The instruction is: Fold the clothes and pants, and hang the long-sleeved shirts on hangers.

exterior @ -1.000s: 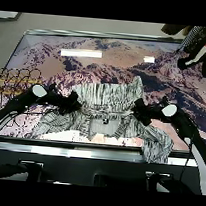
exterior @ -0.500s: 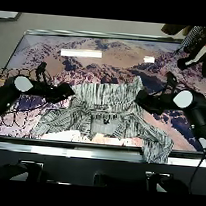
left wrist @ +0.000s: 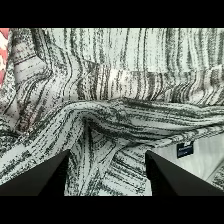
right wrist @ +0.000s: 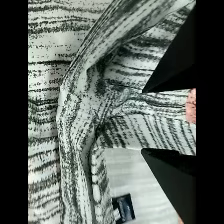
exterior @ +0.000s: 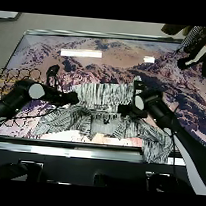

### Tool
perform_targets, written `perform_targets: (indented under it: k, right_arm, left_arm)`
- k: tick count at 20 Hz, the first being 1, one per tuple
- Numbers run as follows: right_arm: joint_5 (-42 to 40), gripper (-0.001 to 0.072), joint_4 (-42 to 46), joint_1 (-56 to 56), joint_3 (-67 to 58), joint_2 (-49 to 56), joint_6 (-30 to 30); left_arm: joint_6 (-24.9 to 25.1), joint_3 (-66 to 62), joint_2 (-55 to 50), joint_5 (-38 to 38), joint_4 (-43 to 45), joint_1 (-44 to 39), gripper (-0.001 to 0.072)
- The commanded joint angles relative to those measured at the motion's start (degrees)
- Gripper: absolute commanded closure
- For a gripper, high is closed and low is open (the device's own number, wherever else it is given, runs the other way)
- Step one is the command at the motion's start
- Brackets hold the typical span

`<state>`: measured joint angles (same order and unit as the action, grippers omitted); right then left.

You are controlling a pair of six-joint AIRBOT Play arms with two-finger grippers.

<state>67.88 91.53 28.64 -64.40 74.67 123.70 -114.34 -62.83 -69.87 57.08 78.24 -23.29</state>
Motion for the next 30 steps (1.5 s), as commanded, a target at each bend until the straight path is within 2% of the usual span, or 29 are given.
perform_targets:
  k: [1,7,8,9,10,11,12,15,18,24,25,26,28,29,30]
  right_arm:
    - [-2.0,0.0286,0.7,1.1,-0.2,4.7,1.7]
    - [-5.5,0.029,-5.5,1.1,-0.2,9.9,1.7]
    - [-5.1,0.0337,-6.1,1.1,-0.2,10.5,1.7]
    - [-4.3,0.0432,-6.0,1.1,-0.2,10.6,1.7]
    - [-3.5,0.0586,-5.7,1.1,-0.2,10.5,1.7]
    - [-2.8,0.0648,-5.3,1.1,-0.2,10.2,1.7]
    - [-2.3,0.0681,-5.3,1.1,-0.2,9.7,1.7]
    - [-1.8,0.0681,-5.3,1.1,-0.2,8.9,1.7]
    - [-1.4,0.0681,-5.4,1.1,-0.2,8.9,1.7]
    - [-1.1,0.0681,-5.6,1.1,-0.2,8.9,3.0]
    - [-1.1,0.0681,-5.6,1.1,-0.2,8.9,3.0]
    - [-0.9,0.0681,-5.6,1.1,-0.2,8.9,3.1]
    - [-0.5,0.0681,-5.9,1.1,-0.2,8.9,3.2]
    - [-0.5,0.0681,-6.0,1.1,-0.2,8.8,3.2]
    - [-0.5,0.0681,-6.1,1.1,-0.2,8.8,3.2]
  left_arm:
    - [-2.3,-0.1,-2.1,0.1,1.8,-1.4,0.0168]
    - [-3.7,-0.1,-4.5,0.1,1.7,-1.8,0.0161]
    - [-3.7,0.0,-4.8,0.1,1.7,-2.2,0.0161]
    - [-3.7,-0.1,-5.2,0.1,1.7,-2.7,0.016]
    - [-3.7,-0.1,-5.5,0.1,1.7,-3.5,0.0114]
    - [-3.5,-0.1,-5.8,0.0,1.7,-4.5,-0.0013]
    - [-3.5,-0.1,-6.1,-0.5,1.7,-5.9,-0.0013]
    - [-3.9,-0.1,-8.1,-1.2,1.8,-10.1,-0.0013]
    - [-6.8,-0.1,-11.3,-1.6,1.7,-12.9,-0.0013]
    - [-10.5,-0.1,-15.0,-2.9,1.8,-14.5,-0.0005]
    - [-11.4,-0.1,-15.3,-3.8,1.7,-14.5,0.0034]
    - [-12.4,-0.1,-15.6,-4.7,1.7,-14.6,0.0137]
    - [-12.8,-0.1,-16.0,-4.9,1.2,-14.6,0.0613]
    - [-12.7,-0.1,-16.2,-4.9,0.9,-14.7,0.068]
    - [-12.8,-0.1,-16.5,-5.1,0.5,-14.8,0.0684]
